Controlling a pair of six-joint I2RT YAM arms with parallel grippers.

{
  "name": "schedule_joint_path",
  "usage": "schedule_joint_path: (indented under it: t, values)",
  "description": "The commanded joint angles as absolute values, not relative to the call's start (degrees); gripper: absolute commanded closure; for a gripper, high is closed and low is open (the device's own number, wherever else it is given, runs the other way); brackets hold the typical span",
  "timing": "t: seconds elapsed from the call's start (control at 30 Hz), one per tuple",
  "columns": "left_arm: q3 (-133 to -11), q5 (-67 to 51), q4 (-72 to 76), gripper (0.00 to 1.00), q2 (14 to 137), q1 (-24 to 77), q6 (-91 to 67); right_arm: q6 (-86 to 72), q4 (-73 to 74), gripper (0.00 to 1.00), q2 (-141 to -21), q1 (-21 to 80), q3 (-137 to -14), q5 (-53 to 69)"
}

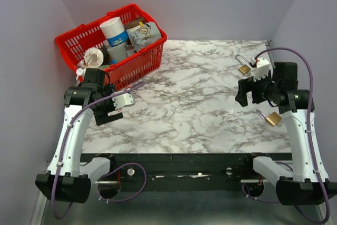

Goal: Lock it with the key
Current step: Pick up the lock from the center of the board.

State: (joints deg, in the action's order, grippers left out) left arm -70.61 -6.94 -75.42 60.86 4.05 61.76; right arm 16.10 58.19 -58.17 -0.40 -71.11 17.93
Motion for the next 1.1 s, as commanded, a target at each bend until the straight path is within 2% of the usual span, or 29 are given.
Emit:
schedule_joint_path:
  t: [0.0, 0.2, 0.3, 0.67, 0.83, 1.07]
  values:
    - [-66.6, 5.4, -81.9, 0.01, 61.7, 7.4, 89.4, 16.6, 59.1, 0.0, -59.7, -0.1, -72.4, 20.7]
    - [-60.3, 4.0, -74.8, 0.02, 60.9, 7.4, 117.0, 17.1, 59.6, 0.0, -61.3, -0.1, -72.7, 20.1]
    - [-58.0, 3.5, -70.9, 0.01, 63.2, 7.4, 125.1, 17.1, 59.5, 0.0, -61.7, -0.2, -72.8, 19.4]
    - [-57.5, 0.1, -60.3, 0.03, 77.2, 7.3, 134.8, 17.5, 59.0, 0.0, -63.0, -0.2, -71.6, 17.3]
    - [-60.0, -7.3, -58.2, 0.09, 83.0, 6.6, 138.4, 17.5, 59.2, 0.0, -63.4, -0.2, -70.9, 17.0]
    - [-60.6, -8.3, -56.1, 0.16, 88.8, 5.4, 145.5, 17.4, 59.5, 0.0, -63.2, -0.2, -70.5, 17.1]
